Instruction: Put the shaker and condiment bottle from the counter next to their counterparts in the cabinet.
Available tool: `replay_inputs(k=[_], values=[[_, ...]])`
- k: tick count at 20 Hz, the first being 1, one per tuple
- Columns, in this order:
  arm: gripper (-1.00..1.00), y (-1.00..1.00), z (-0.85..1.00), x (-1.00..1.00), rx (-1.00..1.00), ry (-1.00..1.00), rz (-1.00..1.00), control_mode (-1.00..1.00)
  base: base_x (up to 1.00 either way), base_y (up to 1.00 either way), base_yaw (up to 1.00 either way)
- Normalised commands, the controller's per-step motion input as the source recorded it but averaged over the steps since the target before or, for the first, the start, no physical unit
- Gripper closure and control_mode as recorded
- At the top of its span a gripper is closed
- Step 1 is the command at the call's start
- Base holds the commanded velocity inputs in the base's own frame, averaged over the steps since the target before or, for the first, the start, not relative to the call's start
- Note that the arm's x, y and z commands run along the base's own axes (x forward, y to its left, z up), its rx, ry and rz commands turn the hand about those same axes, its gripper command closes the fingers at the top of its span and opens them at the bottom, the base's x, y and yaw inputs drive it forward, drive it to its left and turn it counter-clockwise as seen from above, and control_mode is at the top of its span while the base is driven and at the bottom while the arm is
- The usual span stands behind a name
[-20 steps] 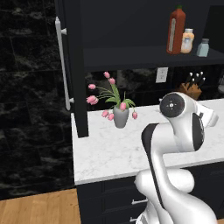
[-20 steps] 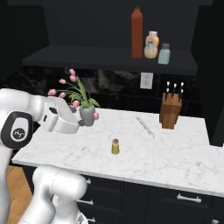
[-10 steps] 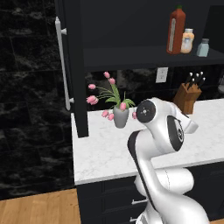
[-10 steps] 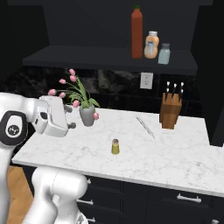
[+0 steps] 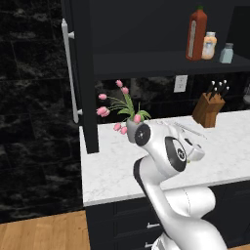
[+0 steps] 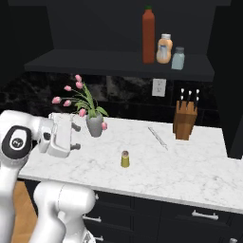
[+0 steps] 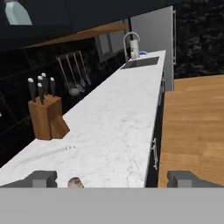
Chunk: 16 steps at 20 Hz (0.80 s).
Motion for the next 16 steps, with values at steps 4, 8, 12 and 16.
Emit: replay_inputs(k=[4, 8, 12, 16], values=[[-1.0, -0.33, -0.55, 0.03, 0.0, 0.0, -0.01, -1.0, 0.0, 0.0, 0.0], [-1.0, -0.25, -0.72, 0.01, 0.0, -0.01, 0.0, -1.0, 0.0, 0.0, 0.0], [-1.0, -0.2, -0.52, 0.13, 0.0, 0.0, 0.0, -1.0, 0.0, 0.0, 0.0], [-1.0, -0.16, -0.36, 0.32, 0.0, 0.0, 0.0, -1.0, 0.0, 0.0, 0.0]])
